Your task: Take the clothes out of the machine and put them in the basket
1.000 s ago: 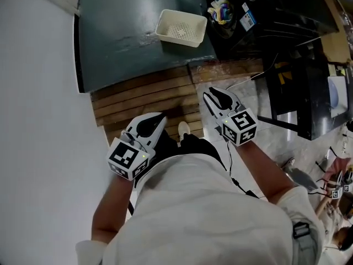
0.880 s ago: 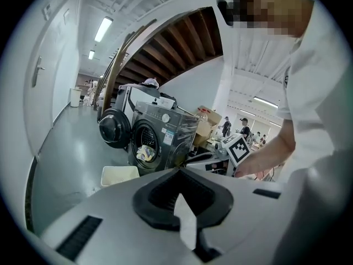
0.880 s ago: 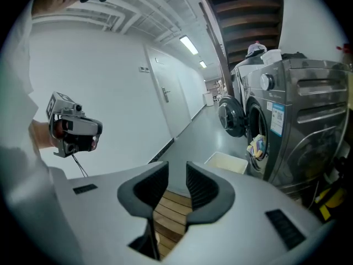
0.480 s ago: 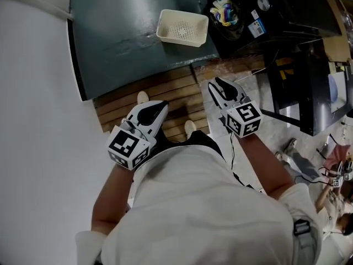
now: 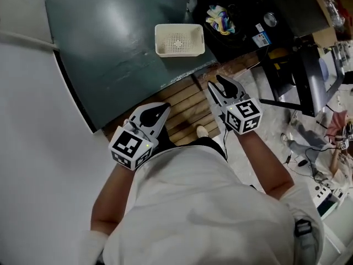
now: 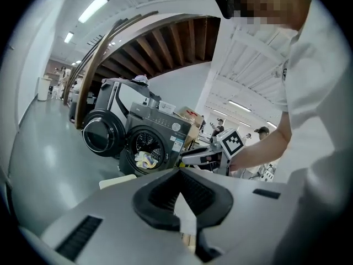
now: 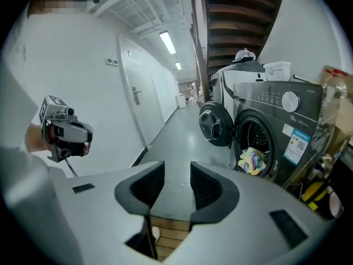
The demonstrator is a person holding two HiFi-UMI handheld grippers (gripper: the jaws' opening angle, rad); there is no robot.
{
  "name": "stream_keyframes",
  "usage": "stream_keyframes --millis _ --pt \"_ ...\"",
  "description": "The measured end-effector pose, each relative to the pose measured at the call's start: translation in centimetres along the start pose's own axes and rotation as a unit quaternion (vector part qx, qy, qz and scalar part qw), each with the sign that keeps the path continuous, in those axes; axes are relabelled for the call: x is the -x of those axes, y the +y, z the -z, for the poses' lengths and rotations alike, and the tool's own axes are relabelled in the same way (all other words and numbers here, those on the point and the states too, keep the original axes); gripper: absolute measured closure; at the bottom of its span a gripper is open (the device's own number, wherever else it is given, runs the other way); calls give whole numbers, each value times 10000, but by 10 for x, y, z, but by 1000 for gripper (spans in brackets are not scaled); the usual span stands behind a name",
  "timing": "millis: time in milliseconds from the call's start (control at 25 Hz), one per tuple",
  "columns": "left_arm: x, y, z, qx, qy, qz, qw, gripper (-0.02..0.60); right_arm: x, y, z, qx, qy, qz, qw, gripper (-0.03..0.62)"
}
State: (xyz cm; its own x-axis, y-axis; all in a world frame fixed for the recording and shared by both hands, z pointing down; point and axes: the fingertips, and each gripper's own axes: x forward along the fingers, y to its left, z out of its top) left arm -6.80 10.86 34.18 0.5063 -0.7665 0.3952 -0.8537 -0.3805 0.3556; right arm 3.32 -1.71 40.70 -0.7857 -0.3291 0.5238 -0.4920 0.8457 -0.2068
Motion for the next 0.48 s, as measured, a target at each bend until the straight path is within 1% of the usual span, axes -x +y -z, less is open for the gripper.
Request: stream_keyframes --millis 120,160,280,360,480 --pt "21 20 -13 -50 207 347 9992 586 -11 13 -21 -214 72 310 9993 468" --pt "28 25 -18 -95 278 449 9986 586 -14 16 -30 -256 79 397 9988 459" --pt "43 42 -38 -245 390 639 9969 586 -20 23 -56 -325 43 601 9977 448" --pt "44 49 -47 -317 404 737 9960 586 -23 19 -64 -403 27 754 9963 447" --pt "25 59 -55 -344 417 899 9945 586 -34 -2 -67 -524 60 903 9945 431"
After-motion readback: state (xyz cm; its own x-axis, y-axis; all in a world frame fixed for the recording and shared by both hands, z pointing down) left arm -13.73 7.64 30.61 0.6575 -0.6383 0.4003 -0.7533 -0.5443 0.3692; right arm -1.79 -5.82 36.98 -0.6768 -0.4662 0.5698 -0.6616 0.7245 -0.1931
